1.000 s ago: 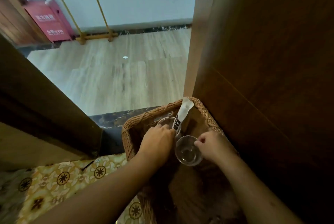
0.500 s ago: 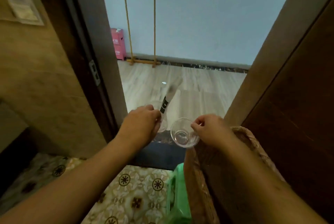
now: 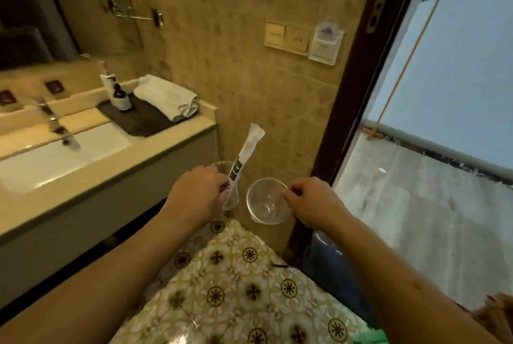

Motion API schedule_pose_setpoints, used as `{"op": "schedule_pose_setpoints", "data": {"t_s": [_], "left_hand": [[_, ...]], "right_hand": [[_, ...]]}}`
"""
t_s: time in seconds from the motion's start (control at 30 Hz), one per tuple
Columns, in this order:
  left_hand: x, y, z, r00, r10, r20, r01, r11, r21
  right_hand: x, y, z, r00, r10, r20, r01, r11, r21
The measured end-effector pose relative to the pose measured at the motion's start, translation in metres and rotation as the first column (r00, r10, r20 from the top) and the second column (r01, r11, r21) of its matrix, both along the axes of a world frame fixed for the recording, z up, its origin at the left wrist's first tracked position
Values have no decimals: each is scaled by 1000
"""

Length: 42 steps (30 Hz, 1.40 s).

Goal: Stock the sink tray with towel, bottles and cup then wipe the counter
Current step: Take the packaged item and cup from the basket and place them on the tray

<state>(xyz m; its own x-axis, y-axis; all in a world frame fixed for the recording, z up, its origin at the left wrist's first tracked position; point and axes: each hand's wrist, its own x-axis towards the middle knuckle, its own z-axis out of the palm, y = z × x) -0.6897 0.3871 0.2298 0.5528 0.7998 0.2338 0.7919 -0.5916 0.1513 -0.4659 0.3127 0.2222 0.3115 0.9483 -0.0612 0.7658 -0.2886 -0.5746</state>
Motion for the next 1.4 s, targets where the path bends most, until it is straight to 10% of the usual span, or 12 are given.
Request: {"op": "schedule_pose_setpoints", "data": {"t_s": [0.83,1.4], "left_hand": [[-129,342,-30,746,664,-47,-664,747,10],[-224,630,-79,706,706,-60,-702,687,-187]], "right_hand": [[-125,455,-38,857,429,-284,-473,875,-105],[-229,709,-77,881,408,-238,-450,878,-161]]}}
